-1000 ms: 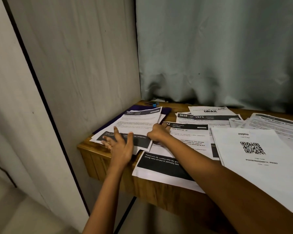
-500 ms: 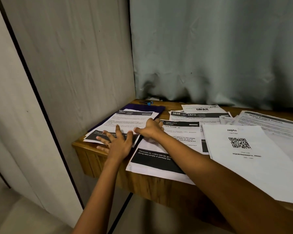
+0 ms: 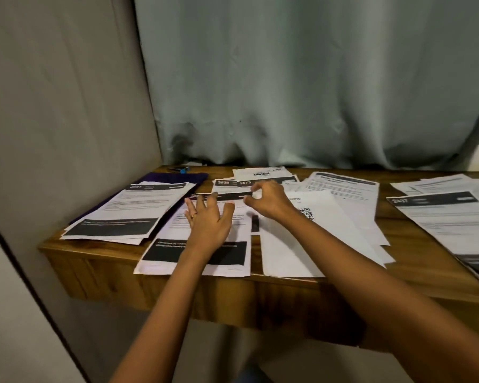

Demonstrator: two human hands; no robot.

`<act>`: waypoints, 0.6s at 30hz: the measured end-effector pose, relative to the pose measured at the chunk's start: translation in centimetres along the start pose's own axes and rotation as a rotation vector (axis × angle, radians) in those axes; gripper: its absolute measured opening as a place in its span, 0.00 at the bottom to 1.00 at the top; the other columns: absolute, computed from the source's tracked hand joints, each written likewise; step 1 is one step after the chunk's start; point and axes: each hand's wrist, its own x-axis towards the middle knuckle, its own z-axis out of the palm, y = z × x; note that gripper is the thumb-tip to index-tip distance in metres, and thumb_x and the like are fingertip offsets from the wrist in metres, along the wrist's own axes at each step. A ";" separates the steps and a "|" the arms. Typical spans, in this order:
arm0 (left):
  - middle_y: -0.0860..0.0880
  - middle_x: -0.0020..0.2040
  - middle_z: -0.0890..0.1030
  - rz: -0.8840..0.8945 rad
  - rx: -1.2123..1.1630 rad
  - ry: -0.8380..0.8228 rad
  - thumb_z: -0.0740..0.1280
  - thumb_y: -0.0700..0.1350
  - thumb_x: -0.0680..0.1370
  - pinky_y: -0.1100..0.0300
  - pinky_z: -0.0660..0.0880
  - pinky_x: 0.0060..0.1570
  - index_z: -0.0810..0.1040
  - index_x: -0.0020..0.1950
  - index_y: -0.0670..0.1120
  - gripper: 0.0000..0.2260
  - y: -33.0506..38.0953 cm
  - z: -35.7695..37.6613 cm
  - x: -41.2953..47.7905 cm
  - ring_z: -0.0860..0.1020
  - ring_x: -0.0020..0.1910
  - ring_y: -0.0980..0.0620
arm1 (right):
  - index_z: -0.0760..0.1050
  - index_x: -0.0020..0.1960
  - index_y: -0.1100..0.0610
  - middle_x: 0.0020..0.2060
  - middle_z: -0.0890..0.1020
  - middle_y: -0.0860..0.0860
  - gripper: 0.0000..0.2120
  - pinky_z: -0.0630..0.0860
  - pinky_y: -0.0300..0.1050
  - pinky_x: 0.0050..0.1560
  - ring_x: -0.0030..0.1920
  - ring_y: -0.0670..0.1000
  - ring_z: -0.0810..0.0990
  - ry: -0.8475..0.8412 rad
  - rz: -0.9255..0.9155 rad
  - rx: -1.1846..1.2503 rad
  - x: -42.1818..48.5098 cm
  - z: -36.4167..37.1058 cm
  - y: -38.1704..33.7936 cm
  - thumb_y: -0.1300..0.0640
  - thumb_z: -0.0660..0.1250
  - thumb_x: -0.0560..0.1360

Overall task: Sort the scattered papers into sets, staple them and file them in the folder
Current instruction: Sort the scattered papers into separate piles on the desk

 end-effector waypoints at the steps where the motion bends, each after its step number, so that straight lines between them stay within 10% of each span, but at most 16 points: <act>1: 0.41 0.79 0.49 0.028 0.001 -0.030 0.53 0.56 0.82 0.43 0.40 0.73 0.57 0.78 0.46 0.26 0.9 1.0 -0.3 0.38 0.77 0.41 | 0.77 0.59 0.58 0.62 0.76 0.57 0.18 0.71 0.48 0.61 0.64 0.57 0.72 0.011 0.030 -0.004 -0.3 -1.1 1.4 0.51 0.70 0.73; 12: 0.39 0.78 0.55 0.281 0.007 -0.242 0.54 0.55 0.82 0.45 0.38 0.74 0.62 0.76 0.46 0.24 9.4 10.5 -1.3 0.42 0.77 0.41 | 0.72 0.62 0.62 0.62 0.75 0.58 0.20 0.67 0.44 0.49 0.61 0.59 0.73 0.237 0.456 -0.152 -3.3 -10.2 16.0 0.49 0.64 0.77; 18: 0.46 0.79 0.52 0.410 0.106 -0.360 0.53 0.58 0.82 0.46 0.36 0.73 0.60 0.76 0.51 0.24 12.8 13.7 -1.0 0.40 0.78 0.44 | 0.71 0.66 0.55 0.64 0.75 0.54 0.25 0.65 0.51 0.64 0.64 0.57 0.72 0.263 0.462 -0.168 -3.1 -12.2 19.6 0.43 0.68 0.74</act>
